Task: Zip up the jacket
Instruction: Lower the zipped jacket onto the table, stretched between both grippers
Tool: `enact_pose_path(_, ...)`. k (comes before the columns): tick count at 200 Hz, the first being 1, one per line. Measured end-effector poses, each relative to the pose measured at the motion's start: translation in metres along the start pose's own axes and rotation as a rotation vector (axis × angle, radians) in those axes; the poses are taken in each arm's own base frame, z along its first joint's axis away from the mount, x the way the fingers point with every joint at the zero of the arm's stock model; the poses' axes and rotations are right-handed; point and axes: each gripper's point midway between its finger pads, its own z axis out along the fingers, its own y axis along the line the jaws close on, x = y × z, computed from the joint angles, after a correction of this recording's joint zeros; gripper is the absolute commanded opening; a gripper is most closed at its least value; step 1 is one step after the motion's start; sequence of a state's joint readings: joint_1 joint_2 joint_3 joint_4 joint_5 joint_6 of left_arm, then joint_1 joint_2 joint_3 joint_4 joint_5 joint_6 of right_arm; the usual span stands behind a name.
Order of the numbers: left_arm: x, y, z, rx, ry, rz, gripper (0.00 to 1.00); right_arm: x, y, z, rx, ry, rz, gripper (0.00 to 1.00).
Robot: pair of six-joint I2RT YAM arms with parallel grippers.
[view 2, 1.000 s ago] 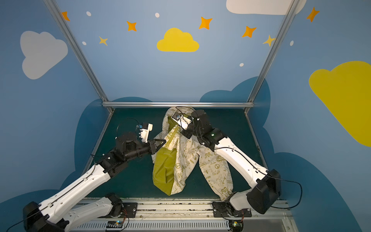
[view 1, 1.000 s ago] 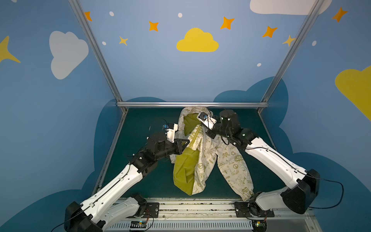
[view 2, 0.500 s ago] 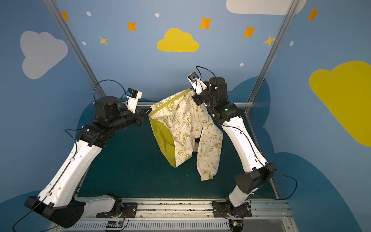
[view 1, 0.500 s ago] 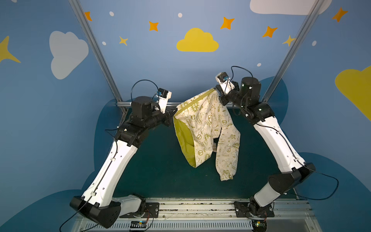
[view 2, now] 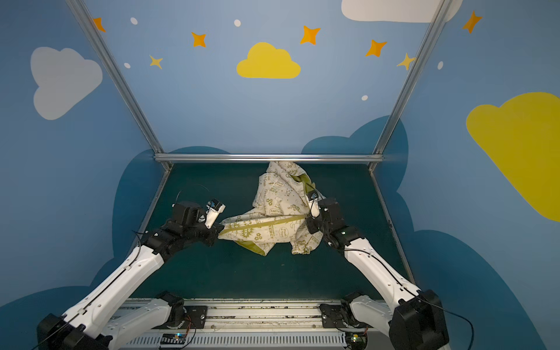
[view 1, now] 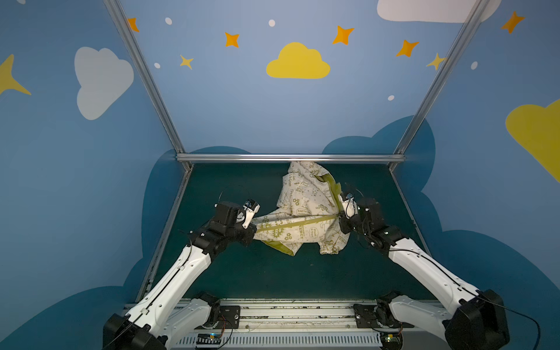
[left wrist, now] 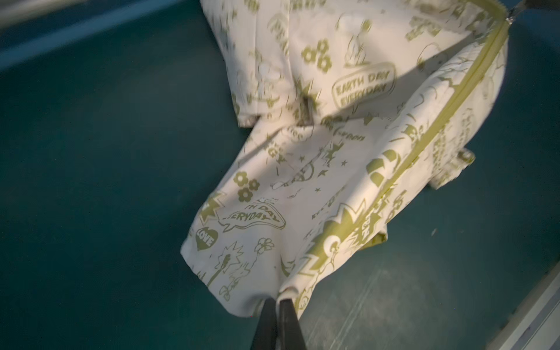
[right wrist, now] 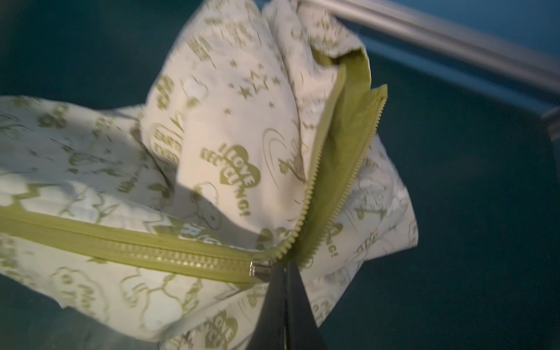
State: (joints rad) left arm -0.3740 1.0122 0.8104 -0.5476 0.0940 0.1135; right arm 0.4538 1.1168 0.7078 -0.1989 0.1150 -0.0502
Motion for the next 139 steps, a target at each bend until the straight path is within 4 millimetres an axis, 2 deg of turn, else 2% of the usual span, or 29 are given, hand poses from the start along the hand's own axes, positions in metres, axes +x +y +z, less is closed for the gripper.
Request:
enact_pose_path(9,0.003,0.002,0.002,-0.013,0.010,-0.001,0.03,0.013,-0.002,0.004,0.018,0.023,0.022,0.00)
enact_pose_path(23,0.003,0.008,0.001,-0.042,0.007,-0.004,0.03,0.013,-0.009,0.005,0.053,0.013,0.050,0.00)
enact_pose_path(72,0.002,0.051,-0.017,-0.202,-0.030,-0.072,0.03,-0.016,-0.050,0.008,0.208,-0.065,0.101,0.00)
enact_pose_path(106,0.008,0.082,-0.027,-0.289,-0.029,-0.131,0.03,-0.048,-0.089,-0.007,0.334,-0.126,0.145,0.00)
enact_pose_path(124,0.010,0.091,-0.029,-0.309,-0.015,-0.144,0.03,-0.056,-0.111,-0.015,0.408,-0.143,0.179,0.00)
enact_pose_path(139,0.007,0.090,-0.025,-0.288,-0.009,-0.136,0.03,-0.055,-0.119,-0.017,0.437,-0.138,0.200,0.00)
